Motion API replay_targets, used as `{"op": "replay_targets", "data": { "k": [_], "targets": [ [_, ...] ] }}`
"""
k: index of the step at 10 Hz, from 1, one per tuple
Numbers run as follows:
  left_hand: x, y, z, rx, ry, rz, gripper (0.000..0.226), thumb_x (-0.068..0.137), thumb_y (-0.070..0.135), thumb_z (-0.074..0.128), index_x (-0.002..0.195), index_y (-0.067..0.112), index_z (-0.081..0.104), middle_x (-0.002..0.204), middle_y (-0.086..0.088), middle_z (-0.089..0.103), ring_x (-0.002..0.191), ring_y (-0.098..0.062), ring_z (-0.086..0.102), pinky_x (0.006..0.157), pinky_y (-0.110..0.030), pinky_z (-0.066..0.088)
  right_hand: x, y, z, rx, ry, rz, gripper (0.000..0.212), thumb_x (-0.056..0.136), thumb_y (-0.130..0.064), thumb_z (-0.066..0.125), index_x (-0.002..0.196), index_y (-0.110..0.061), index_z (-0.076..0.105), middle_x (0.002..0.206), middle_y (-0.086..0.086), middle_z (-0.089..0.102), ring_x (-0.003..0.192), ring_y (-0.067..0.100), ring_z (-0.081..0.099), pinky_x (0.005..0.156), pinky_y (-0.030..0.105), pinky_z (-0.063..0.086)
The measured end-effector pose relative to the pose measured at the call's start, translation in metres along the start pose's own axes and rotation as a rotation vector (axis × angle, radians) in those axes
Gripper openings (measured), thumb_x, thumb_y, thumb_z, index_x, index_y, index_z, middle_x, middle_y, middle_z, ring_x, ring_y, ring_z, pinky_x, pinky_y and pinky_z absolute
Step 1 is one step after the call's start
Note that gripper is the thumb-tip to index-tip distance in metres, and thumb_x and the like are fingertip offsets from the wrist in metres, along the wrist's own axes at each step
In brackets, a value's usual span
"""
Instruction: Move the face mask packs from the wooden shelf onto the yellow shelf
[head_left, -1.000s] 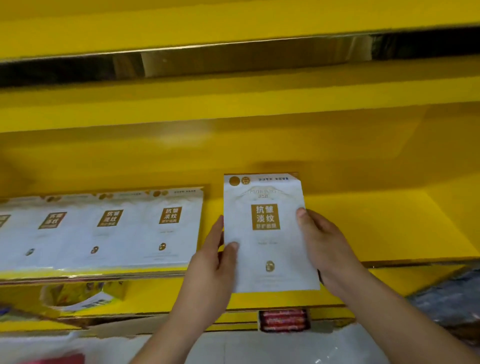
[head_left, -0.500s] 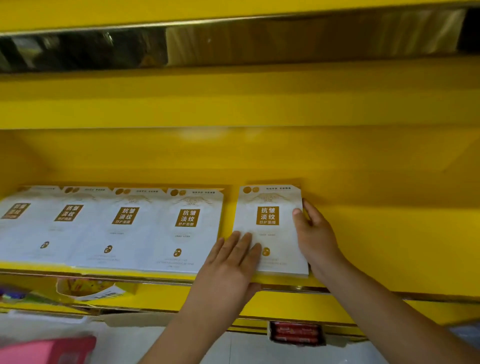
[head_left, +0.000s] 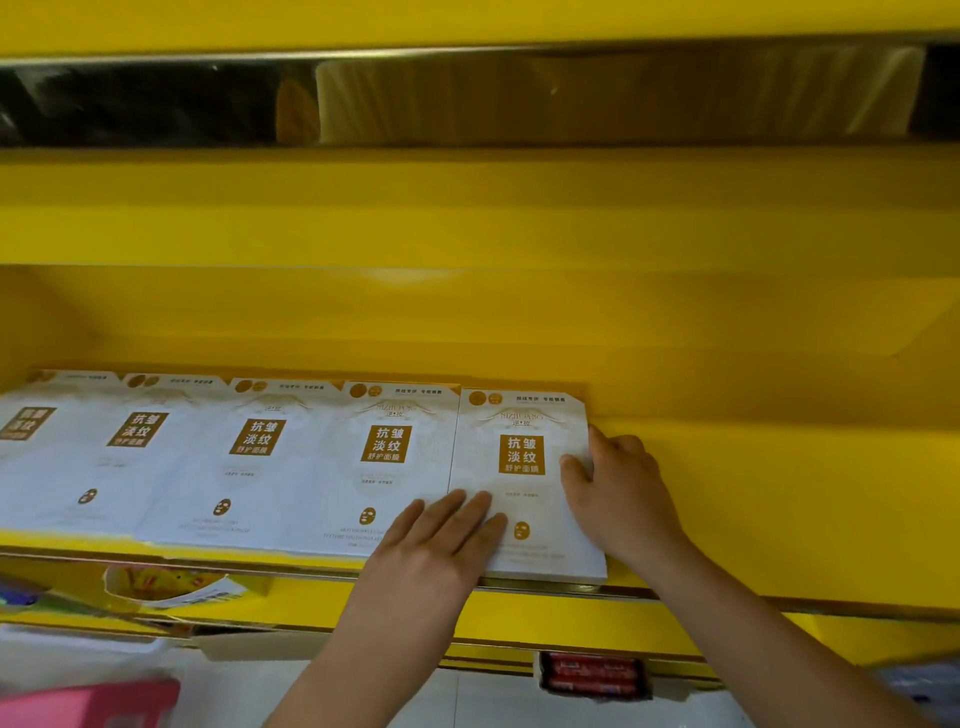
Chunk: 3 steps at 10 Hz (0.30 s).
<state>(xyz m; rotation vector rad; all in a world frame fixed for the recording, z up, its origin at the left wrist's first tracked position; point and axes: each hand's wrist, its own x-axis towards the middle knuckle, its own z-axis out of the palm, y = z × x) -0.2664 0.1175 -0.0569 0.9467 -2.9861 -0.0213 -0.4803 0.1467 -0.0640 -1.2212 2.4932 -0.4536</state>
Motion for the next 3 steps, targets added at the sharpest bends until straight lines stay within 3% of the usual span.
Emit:
{"op": "replay_targets", "data": {
  "k": [2, 3],
  "targets": [
    [0.000, -0.010, 0.003, -0.010, -0.026, 0.040, 0.081, 0.043, 0.022, 0.095, 0.120, 0.026, 0.072, 0.129, 0.000, 0.071, 0.113, -0.022, 0.071, 0.089, -0.043, 0.058, -0.005, -0.003, 0.002, 0.039, 0.043, -0.038, 0.057, 0.096, -0.049, 0.041, 0.145, -0.019, 0.036, 0.129, 0.012, 0.053, 0.111, 0.028, 0.059, 0.082, 0.037, 0.052],
    [-0.007, -0.003, -0.006, 0.024, 0.036, 0.053, 0.078, 0.052, 0.026, 0.090, 0.126, 0.024, 0.065, 0.136, -0.010, 0.065, 0.122, -0.032, 0.064, 0.094, -0.049, 0.054, -0.019, 0.006, -0.009, 0.117, 0.019, -0.035, 0.060, 0.096, -0.052, 0.041, 0.146, -0.021, 0.034, 0.134, 0.009, 0.052, 0.115, 0.025, 0.058, 0.086, 0.034, 0.050]
  ]
}}
